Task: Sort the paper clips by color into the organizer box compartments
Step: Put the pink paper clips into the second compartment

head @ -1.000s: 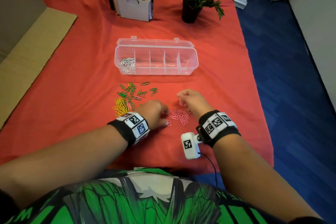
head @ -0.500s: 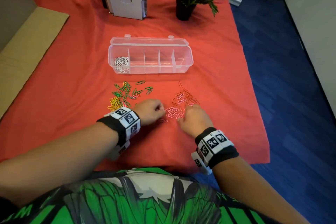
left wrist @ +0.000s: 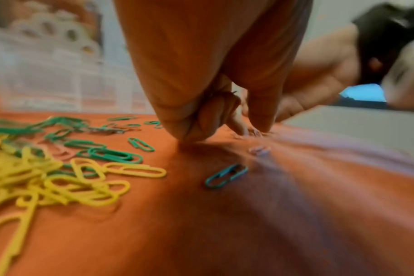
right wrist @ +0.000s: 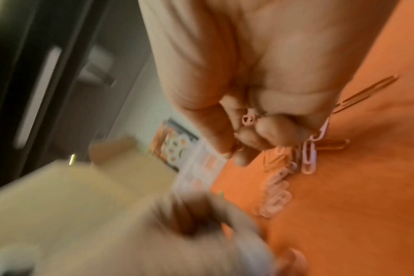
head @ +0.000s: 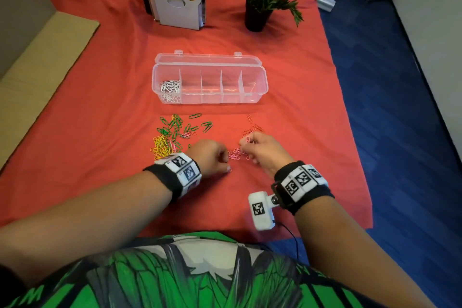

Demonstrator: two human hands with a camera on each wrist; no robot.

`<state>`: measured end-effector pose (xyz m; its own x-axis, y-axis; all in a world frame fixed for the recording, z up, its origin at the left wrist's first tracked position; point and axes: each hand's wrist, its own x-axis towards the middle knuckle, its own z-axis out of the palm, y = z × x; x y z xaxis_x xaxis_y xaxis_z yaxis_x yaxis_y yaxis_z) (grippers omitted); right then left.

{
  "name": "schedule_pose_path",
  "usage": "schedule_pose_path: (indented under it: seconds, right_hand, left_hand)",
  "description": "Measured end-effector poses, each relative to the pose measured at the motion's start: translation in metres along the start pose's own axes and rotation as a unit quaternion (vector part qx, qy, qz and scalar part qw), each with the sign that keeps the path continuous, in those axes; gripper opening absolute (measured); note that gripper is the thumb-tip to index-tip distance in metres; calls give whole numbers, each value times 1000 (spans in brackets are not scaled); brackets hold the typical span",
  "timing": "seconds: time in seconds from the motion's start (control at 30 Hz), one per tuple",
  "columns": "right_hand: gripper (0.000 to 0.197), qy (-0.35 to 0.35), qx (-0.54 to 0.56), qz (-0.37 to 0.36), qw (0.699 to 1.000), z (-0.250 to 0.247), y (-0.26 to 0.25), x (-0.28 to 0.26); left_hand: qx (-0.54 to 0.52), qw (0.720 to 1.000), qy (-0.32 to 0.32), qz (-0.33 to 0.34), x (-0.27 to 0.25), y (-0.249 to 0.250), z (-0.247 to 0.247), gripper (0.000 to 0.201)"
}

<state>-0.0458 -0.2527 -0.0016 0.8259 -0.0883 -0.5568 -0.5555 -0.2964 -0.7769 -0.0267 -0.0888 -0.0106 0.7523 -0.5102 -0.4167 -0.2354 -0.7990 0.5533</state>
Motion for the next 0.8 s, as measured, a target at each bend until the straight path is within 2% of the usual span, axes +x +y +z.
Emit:
schedule_pose_path:
  seconds: [0.1,0.2,0.33,0.47,0.6,0.67,0.7,0.77,0.8]
  right_hand:
    - [15,-63,236,59,968,-10,-12,-6]
    - [34,-90,350,100,927,-16,-17,-5]
    - [24,-76,406,89,906,-16,-24,-5]
    - [31,-90,432,97,892,-18,-31,-2]
    - [30,-78,391,82,913,-16,-39,3]
    - [27,-68,358,71,929,-14,-43,6]
    - [26,-66,346,67,933,-14,-45,7]
    - [25,-70,346,59,934,-14,-50,9]
    - [26,-73,351,53,932,-15,-53,10]
  left_hand:
    - [98,993,-2,62,-1,0,8,16]
    - [146,985,-18,89,1,0,12,18]
    - [236,964,-42,114,-2,2,10,27]
    - [277,952,-53,116,-5,5,8,29]
    - [316,940,-60,114,-7,12,7,28]
    - [271,956,-60,94,-6,11,5,28]
    - [216,972,-58,71,-5,10,0,28]
    - [30,998,-51,-13,-2,6,-12,23]
    - [-120,990,-52,-61,-2,4,-19,21]
